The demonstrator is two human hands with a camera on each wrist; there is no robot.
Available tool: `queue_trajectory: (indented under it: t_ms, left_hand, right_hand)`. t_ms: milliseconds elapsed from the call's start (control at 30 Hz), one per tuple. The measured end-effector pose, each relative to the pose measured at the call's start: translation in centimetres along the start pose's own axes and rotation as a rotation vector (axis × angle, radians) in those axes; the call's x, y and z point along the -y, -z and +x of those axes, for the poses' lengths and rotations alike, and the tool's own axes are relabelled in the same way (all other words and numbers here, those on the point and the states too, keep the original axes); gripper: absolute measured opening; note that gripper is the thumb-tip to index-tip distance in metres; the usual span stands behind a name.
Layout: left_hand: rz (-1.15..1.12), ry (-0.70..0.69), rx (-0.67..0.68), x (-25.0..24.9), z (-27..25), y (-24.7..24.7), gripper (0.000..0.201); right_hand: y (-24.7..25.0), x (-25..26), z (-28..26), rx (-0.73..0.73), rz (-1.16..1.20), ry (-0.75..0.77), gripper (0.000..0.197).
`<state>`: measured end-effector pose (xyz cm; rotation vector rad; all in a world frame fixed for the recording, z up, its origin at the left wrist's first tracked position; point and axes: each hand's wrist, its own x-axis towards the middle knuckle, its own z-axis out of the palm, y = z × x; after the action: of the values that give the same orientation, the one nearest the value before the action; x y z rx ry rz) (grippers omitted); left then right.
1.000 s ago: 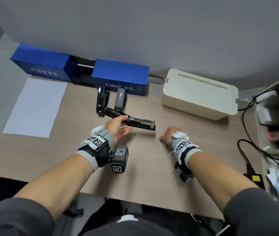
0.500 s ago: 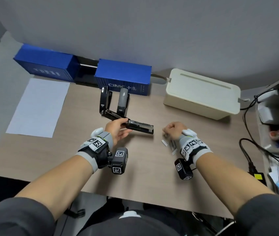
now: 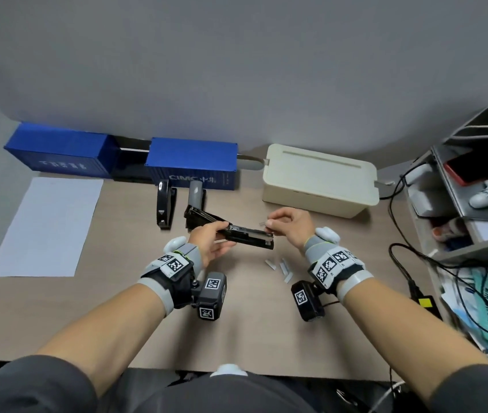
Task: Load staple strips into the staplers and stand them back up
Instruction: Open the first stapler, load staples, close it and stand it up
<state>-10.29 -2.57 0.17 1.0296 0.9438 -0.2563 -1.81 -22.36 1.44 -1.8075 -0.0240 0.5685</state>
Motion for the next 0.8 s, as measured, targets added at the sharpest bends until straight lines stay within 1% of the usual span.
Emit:
queue_trajectory:
  t_ms: [133, 267, 367, 467, 633, 800]
  left_hand:
    - [-0.001, 0.0, 0.02, -0.4, -0.5, -0.7, 0.045]
    - [-0.021, -0.009, 0.015, -0.6, -1.0, -0.9, 0.05]
    - [-0.016, -0.013, 0.009, -0.7, -1.2, -0.8, 0.047]
    - [-0.007, -0.014, 0.014, -0.8, -1.2, -0.5, 0.043]
    - [-0.01, -0.022, 0.036, -1.1, -1.4, -0.5, 0.026]
    - [-0.018, -0.014, 0.036, -1.3, -1.4, -0.4, 0.025]
  right_hand:
    - [-0.8, 0.6, 0.0, 0.005, -0.199, 0.116, 0.021]
    - [-1.3, 0.8, -0.2, -0.025, -0.35, 0.132, 0.014]
    - [-1.3, 1.2, -0.5, -0.056, -0.376, 0.134, 0.013]
    - [-1.4, 1.5, -0.6, -0.055, -0.368, 0.136, 0.009]
    - [-1.8, 1.9, -0.7, -0.045, -0.446, 0.154, 0.006]
    - [-1.7, 2.1, -0.6, -0.038, -0.404, 0.151, 0.005]
